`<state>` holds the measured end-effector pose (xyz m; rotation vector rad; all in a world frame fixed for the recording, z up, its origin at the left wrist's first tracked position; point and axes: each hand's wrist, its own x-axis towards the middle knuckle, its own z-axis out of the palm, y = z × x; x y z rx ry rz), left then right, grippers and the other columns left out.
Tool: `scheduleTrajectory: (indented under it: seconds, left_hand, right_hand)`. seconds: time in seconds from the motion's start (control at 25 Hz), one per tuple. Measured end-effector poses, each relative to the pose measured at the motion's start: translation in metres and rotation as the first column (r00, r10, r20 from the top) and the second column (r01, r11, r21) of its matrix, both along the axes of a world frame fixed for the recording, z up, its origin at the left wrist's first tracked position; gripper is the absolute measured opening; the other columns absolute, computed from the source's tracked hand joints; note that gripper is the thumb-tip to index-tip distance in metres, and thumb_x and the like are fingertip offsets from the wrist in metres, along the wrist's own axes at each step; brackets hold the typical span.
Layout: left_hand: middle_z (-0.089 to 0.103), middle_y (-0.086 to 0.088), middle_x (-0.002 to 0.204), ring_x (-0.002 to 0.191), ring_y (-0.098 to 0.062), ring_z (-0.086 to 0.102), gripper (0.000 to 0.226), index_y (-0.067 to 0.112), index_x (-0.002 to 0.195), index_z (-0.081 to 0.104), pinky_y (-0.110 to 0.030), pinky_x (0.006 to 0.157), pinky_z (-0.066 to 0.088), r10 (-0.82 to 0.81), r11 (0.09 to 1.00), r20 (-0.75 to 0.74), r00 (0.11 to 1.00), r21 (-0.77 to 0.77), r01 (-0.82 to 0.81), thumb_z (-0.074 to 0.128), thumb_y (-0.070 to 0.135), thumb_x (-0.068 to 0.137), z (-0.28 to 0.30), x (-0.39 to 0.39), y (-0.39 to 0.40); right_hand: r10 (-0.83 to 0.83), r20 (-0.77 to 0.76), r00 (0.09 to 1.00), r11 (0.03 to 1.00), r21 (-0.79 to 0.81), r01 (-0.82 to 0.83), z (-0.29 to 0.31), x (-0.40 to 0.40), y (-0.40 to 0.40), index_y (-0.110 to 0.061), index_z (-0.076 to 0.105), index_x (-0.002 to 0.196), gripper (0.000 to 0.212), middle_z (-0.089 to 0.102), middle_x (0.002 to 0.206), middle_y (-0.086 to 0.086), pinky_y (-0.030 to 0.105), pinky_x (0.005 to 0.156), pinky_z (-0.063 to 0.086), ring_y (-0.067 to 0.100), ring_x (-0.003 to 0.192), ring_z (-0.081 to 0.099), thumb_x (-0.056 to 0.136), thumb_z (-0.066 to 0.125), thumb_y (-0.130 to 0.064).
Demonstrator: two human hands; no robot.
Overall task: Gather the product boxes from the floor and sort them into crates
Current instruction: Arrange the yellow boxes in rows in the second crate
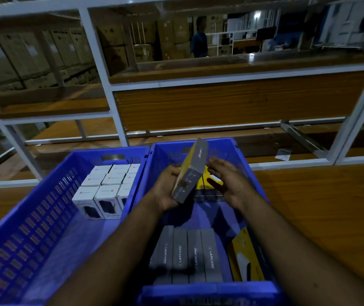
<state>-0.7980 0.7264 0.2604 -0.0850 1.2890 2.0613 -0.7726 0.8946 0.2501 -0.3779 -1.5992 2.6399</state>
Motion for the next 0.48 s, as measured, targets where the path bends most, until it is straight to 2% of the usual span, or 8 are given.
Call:
scheduleTrajectory:
  seconds: [0.08, 0.16, 0.24, 0.28, 0.4, 0.44, 0.48]
  left_hand:
    - [0.065, -0.011, 0.075, 0.05, -0.018, 0.063, 0.031, 0.008, 0.09, 0.068, -0.02, 0.041, 0.051, -0.107, 0.993, 0.069, 0.992, 0.056, 0.103, 0.051, 0.033, 0.084, 0.002, 0.007, 0.003]
    - [0.068, -0.021, 0.086, 0.047, -0.021, 0.065, 0.042, 0.003, 0.091, 0.074, -0.022, 0.041, 0.052, -0.191, 0.979, 0.15, 0.97, 0.106, 0.177, 0.056, 0.039, 0.077, -0.002, 0.009, 0.002]
    - [0.066, -0.025, 0.104, 0.059, -0.027, 0.071, 0.048, 0.004, 0.104, 0.073, -0.031, 0.048, 0.059, -0.236, 0.971, 0.151, 0.96, 0.081, 0.226, 0.056, 0.041, 0.079, -0.008, 0.007, 0.001]
    - [0.067, -0.025, 0.108, 0.068, -0.031, 0.073, 0.05, 0.004, 0.105, 0.073, -0.036, 0.052, 0.061, -0.247, 0.968, 0.13, 0.96, 0.063, 0.241, 0.055, 0.043, 0.08, -0.009, 0.006, -0.001]
    - [0.072, -0.025, 0.107, 0.081, -0.04, 0.073, 0.049, 0.007, 0.096, 0.079, -0.044, 0.067, 0.062, -0.179, 0.984, 0.132, 0.975, 0.018, 0.179, 0.056, 0.049, 0.083, -0.006, -0.002, -0.003]
    - [0.072, -0.023, 0.109, 0.084, -0.041, 0.073, 0.05, 0.008, 0.096, 0.079, -0.047, 0.074, 0.06, -0.143, 0.99, 0.161, 0.976, 0.038, 0.139, 0.056, 0.051, 0.085, -0.005, -0.005, -0.004]
    - [0.071, -0.022, 0.112, 0.086, -0.04, 0.073, 0.053, 0.007, 0.099, 0.078, -0.049, 0.078, 0.059, -0.104, 0.994, 0.18, 0.978, 0.064, 0.094, 0.055, 0.053, 0.087, -0.005, -0.008, -0.006]
  right_hand:
    - [0.031, 0.016, 0.999, 0.999, -0.033, -0.031, -0.003, 0.001, -0.001, -0.02, 0.055, 0.125, 0.044, 0.068, 0.113, 0.003, 0.038, 0.074, 0.055, 0.023, 0.113, 0.062, 0.085, 0.07, -0.016]
    - [0.096, -0.019, 0.995, 0.991, -0.09, -0.097, -0.001, 0.004, 0.003, -0.023, 0.053, 0.128, 0.045, 0.067, 0.113, 0.007, 0.035, 0.059, 0.053, 0.027, 0.104, 0.063, 0.086, 0.066, -0.012]
    - [0.153, -0.067, 0.986, 0.985, -0.07, -0.157, 0.005, 0.01, 0.007, -0.02, 0.059, 0.12, 0.032, 0.067, 0.109, 0.01, 0.034, 0.059, 0.054, 0.027, 0.095, 0.063, 0.09, 0.061, -0.011]
    - [0.153, -0.077, 0.985, 0.986, -0.058, -0.157, 0.006, 0.011, 0.007, -0.019, 0.061, 0.118, 0.027, 0.068, 0.108, 0.01, 0.035, 0.061, 0.056, 0.025, 0.091, 0.065, 0.091, 0.059, -0.012]
    - [0.071, -0.056, 0.996, 0.996, -0.058, -0.075, 0.002, 0.007, 0.003, -0.013, 0.059, 0.125, 0.032, 0.067, 0.119, 0.015, 0.046, 0.079, 0.057, 0.027, 0.096, 0.067, 0.093, 0.059, -0.014]
    - [0.042, -0.034, 0.999, 0.997, -0.061, -0.044, 0.001, 0.006, 0.002, -0.012, 0.059, 0.127, 0.033, 0.067, 0.121, 0.015, 0.047, 0.08, 0.057, 0.028, 0.097, 0.068, 0.094, 0.059, -0.016]
    - [0.017, -0.007, 1.0, 0.998, -0.065, -0.017, 0.0, 0.006, 0.002, -0.013, 0.059, 0.126, 0.031, 0.068, 0.118, 0.015, 0.045, 0.073, 0.059, 0.028, 0.092, 0.069, 0.096, 0.057, -0.018]
